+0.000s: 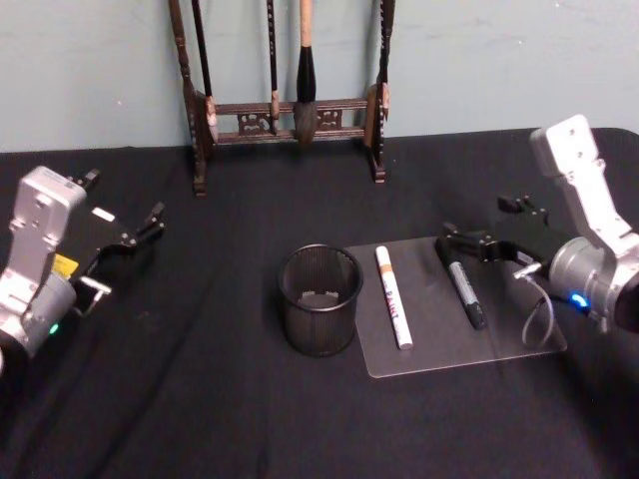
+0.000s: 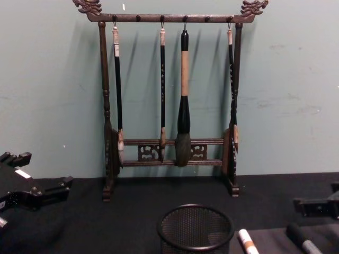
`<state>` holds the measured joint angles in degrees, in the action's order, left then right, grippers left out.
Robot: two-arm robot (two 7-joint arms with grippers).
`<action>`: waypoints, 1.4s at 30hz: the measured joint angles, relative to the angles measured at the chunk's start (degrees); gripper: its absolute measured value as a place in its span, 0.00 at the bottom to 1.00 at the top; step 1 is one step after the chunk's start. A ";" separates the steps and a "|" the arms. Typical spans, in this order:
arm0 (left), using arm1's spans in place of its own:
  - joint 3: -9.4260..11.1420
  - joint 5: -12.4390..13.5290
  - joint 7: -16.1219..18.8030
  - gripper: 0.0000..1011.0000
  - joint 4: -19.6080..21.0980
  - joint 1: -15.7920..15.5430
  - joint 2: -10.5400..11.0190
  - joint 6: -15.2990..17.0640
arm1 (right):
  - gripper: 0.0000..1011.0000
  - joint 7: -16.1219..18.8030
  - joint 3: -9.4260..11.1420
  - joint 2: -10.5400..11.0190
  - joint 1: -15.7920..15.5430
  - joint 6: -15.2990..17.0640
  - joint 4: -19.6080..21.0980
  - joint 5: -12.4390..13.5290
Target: Pick up the water-based marker from the table and place it into the pen holder.
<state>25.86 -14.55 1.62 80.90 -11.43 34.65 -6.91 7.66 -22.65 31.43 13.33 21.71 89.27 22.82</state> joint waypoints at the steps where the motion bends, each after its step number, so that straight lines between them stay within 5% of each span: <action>1: 0.00 0.00 0.00 0.99 0.00 0.00 0.00 0.00 | 0.99 0.06 -0.18 -0.28 0.27 0.45 -0.24 -0.15; 17: 0.00 0.00 0.00 0.99 0.00 0.00 0.00 0.00 | 0.99 0.98 -1.69 -4.60 2.94 7.02 -5.18 -2.25; 42: 0.00 0.00 0.00 0.99 0.00 0.00 0.00 0.00 | 0.99 1.97 0.28 -7.48 2.68 9.11 -7.67 -5.09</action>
<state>25.86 -14.55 1.62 80.90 -11.43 34.65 -6.91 9.64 -22.37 23.94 16.01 30.82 81.61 17.73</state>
